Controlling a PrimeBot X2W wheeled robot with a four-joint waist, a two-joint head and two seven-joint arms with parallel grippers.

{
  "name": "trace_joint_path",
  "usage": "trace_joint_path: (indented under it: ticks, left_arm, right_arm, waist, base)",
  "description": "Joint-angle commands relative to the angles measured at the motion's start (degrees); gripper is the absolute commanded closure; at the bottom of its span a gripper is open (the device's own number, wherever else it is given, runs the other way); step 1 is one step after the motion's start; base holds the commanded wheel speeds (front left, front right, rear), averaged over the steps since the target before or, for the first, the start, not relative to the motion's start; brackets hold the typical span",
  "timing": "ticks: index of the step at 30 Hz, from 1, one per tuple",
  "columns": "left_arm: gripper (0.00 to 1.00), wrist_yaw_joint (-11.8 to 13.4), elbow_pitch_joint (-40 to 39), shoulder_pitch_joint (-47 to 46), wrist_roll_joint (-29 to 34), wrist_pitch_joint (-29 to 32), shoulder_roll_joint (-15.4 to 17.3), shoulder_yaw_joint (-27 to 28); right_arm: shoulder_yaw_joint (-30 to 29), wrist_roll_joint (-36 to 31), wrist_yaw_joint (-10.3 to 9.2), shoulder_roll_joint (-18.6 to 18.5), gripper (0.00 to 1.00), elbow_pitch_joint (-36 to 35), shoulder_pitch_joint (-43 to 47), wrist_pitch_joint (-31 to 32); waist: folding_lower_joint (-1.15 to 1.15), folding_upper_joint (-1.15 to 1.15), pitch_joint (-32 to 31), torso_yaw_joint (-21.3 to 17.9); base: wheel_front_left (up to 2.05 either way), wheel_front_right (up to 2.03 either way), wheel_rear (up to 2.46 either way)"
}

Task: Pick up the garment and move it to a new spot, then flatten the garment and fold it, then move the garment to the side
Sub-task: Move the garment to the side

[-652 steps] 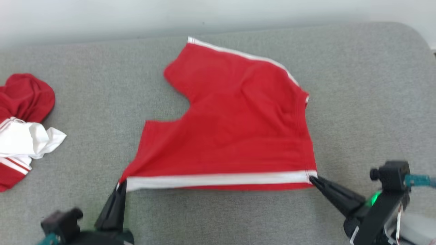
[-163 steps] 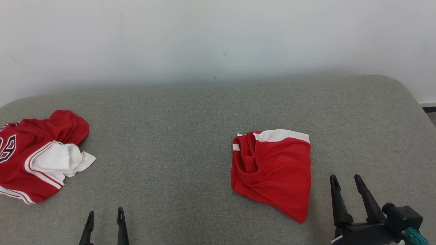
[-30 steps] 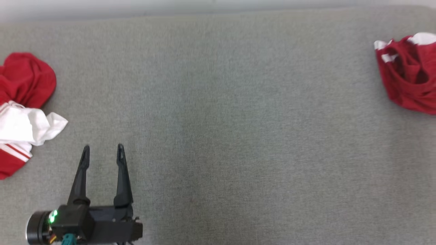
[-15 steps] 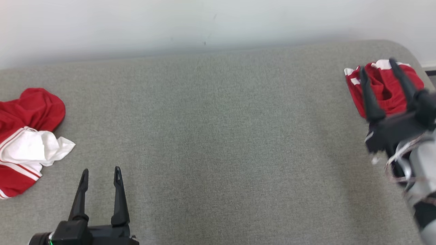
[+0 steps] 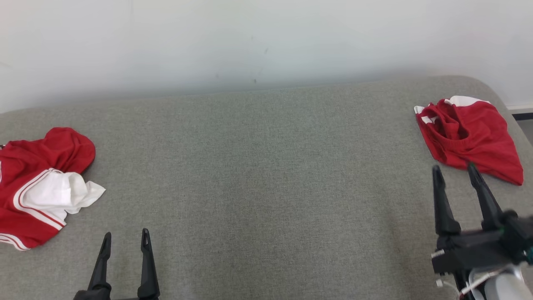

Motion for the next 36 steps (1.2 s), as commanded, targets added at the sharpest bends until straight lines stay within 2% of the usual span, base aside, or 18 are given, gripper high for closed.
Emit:
trace_joint_path:
  ticks: [1, 7, 17, 36]
  left_arm:
    - [0.0, 0.5, 0.1, 0.9, -0.4, -0.1, 0.0, 0.1]
    - [0.0, 0.6, 0.4, 1.9, -0.7, -0.1, 0.0, 0.4]
    - [0.0, 0.4, 1.9, 3.5, -0.4, -0.1, 0.0, 0.6]
    - [0.0, 0.6, 3.2, 4.3, -0.1, -0.1, 0.0, 0.6]
  right_arm:
    - [-1.1, -0.3, -0.1, 1.2, 0.0, -1.1, 2.1, 0.0]
    - [-4.2, -1.9, -0.1, 5.3, 0.0, -4.3, 8.3, 0.0]
    - [-2.9, -2.6, -0.1, 7.7, 0.0, -5.1, 12.2, 0.0]
    - [3.0, -0.5, -0.1, 6.6, 0.0, -0.4, 12.5, -0.1]
  waist:
    - [0.01, 0.0, -0.5, 0.3]
    - [0.01, 0.0, -1.4, 0.3]
    - [0.01, 0.0, -2.6, 0.7]
    - [0.01, 0.0, -3.6, 2.1]
  base:
    - [0.0, 0.0, 0.0]
    - [0.0, 0.0, 0.0]
    - [0.0, 0.0, 0.0]
    - [0.0, 0.0, 0.0]
